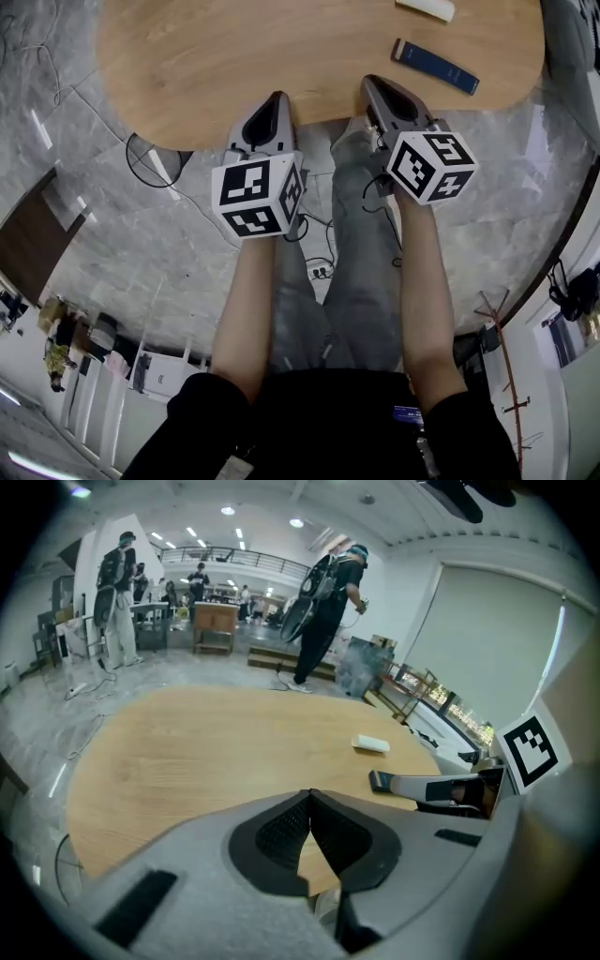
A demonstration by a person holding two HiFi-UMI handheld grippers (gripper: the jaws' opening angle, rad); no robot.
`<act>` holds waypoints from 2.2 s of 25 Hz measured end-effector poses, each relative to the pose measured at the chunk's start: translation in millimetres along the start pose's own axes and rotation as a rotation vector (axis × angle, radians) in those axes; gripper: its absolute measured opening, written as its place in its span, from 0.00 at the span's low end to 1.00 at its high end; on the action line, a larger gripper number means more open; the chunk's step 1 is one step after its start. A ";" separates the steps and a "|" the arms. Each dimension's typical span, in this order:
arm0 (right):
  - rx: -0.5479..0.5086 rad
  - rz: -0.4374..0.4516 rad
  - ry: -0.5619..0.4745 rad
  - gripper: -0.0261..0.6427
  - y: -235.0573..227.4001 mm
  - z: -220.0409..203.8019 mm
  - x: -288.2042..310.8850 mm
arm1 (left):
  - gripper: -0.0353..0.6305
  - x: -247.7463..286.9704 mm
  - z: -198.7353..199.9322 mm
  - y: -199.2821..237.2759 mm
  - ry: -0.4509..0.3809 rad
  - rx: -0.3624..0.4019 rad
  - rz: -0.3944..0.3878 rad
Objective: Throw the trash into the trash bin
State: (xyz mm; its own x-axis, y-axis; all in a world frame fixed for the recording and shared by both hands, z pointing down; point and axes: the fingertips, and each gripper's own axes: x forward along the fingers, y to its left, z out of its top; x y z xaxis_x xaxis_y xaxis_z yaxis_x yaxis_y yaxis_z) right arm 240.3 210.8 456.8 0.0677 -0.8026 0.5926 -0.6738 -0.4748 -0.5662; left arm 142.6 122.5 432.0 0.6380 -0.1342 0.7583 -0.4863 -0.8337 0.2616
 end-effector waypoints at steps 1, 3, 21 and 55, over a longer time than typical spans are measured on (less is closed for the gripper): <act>0.008 -0.016 -0.008 0.06 -11.3 1.1 -6.6 | 0.06 5.3 0.0 -10.2 0.005 0.011 -0.012; 0.021 -0.049 -0.024 0.06 -33.5 3.2 -20.1 | 0.06 15.0 0.3 -29.5 0.014 0.031 -0.035; -0.237 -0.317 0.071 0.38 -177.2 24.5 -79.0 | 0.06 83.9 -3.5 -137.2 0.100 0.131 -0.117; -0.170 -0.059 0.243 0.31 -157.4 -5.1 -63.8 | 0.06 84.3 -13.2 -129.1 0.102 0.058 -0.082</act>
State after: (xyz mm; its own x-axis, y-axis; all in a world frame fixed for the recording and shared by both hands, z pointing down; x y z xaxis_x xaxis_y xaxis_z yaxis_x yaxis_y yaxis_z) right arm 338.3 338.6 511.0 -0.0538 -0.6554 0.7533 -0.7887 -0.4348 -0.4346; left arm 251.2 225.9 470.1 0.6088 -0.0113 0.7933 -0.3977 -0.8695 0.2928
